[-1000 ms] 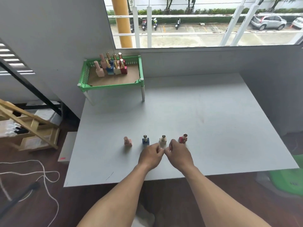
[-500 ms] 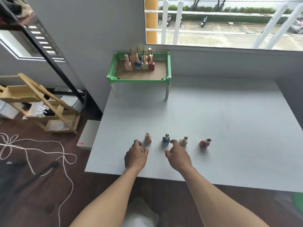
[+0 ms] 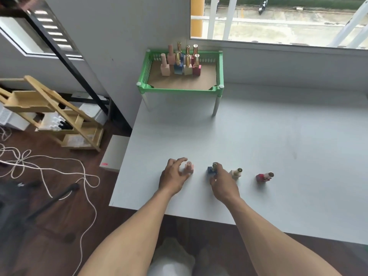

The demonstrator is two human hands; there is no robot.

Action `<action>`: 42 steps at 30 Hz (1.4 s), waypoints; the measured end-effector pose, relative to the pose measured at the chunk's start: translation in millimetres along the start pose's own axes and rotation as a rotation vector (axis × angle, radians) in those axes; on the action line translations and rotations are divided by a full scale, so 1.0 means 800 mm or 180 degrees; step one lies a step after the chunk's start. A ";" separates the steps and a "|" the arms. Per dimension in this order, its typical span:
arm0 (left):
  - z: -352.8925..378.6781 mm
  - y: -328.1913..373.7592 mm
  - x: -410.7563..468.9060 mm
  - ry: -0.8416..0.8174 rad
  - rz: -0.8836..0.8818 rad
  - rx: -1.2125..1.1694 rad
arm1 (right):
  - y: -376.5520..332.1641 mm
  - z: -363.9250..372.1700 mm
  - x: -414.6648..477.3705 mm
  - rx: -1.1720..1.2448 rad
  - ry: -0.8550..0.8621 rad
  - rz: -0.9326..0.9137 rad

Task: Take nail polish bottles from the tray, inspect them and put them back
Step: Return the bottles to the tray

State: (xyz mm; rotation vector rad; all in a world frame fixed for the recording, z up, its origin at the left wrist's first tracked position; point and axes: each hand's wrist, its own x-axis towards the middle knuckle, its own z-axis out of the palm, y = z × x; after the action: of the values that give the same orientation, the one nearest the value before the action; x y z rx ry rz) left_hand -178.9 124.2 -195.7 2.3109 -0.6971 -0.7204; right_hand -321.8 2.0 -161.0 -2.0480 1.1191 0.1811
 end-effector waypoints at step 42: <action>-0.240 0.146 0.223 0.1082 0.1021 0.0432 | -0.254 -0.152 0.163 -0.0155 0.0903 -0.1066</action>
State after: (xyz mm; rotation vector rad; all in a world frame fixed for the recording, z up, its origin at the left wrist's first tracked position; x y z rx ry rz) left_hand 36.1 8.9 -45.0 2.2851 -0.9464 -0.1336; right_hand -115.3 -104.6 -22.7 -2.3202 0.9211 -0.2585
